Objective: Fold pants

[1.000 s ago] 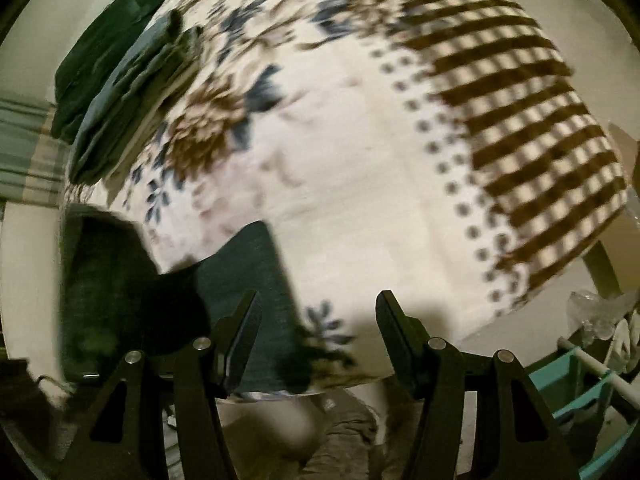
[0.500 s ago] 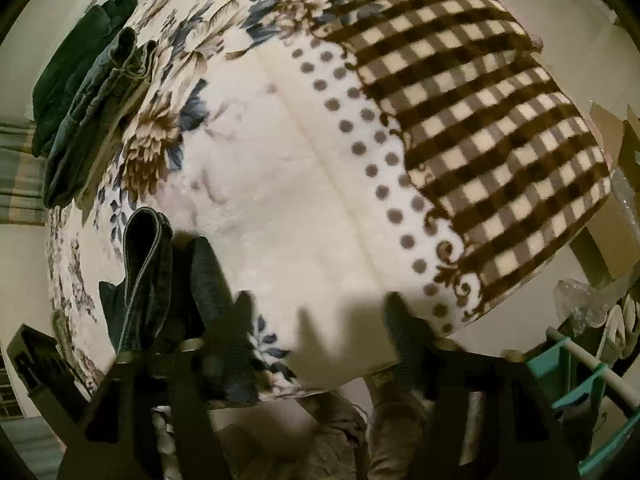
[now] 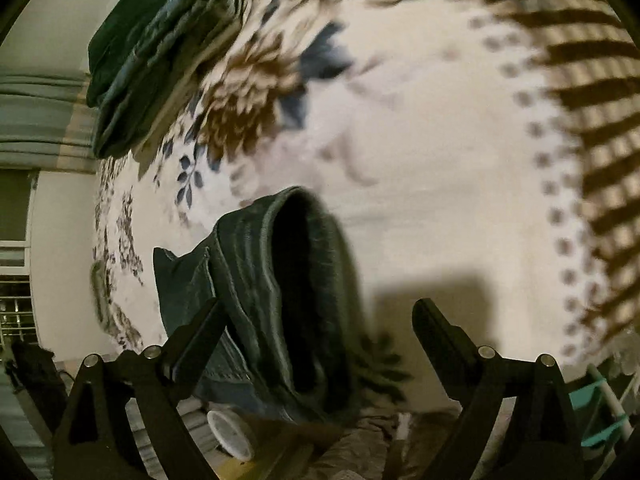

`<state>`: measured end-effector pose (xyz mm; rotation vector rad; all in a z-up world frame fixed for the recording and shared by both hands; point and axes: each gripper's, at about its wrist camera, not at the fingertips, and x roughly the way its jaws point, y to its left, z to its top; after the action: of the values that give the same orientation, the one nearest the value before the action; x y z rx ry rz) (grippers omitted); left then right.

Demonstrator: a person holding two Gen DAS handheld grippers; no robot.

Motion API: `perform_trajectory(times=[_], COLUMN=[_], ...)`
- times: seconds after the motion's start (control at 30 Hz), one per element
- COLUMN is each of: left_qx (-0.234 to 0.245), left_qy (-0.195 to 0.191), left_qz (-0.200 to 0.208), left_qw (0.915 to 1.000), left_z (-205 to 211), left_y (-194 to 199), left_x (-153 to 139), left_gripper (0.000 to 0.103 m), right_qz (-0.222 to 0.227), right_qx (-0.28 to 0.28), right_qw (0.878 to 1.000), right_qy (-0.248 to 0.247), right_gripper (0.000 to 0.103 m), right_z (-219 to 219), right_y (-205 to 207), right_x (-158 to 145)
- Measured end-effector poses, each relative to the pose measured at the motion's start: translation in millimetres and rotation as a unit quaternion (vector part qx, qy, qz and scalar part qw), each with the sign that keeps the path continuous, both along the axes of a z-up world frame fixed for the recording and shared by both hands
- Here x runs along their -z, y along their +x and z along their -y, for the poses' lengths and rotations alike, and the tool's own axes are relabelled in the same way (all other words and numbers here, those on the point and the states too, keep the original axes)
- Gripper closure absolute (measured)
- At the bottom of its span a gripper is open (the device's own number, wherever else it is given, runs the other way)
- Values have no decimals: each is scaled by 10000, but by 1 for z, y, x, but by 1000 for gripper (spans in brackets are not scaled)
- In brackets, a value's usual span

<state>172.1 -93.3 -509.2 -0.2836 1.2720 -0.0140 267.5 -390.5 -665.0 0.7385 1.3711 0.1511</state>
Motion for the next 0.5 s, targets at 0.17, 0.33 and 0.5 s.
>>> perform_trajectory(times=[0.17,0.33,0.5], left_qx=[-495,-692,-679], left_qy=[476,305,-178], left_qz=[-273,-327,-338], left_qw=[9973,9966,9970], left_z=[-62,-93,-94], left_y=[8,20,34], left_x=[22,31,36], left_gripper=[27,27,27], right_qz=[57,255,310], right_qx=[-255,-138,150], right_qw=[9990,9957,9946], right_qy=[-372,-878,-978], right_gripper=[73,92,92], right_z=[-31,-37,-7], right_y=[17,10,-10], right_x=[15,-13,-46])
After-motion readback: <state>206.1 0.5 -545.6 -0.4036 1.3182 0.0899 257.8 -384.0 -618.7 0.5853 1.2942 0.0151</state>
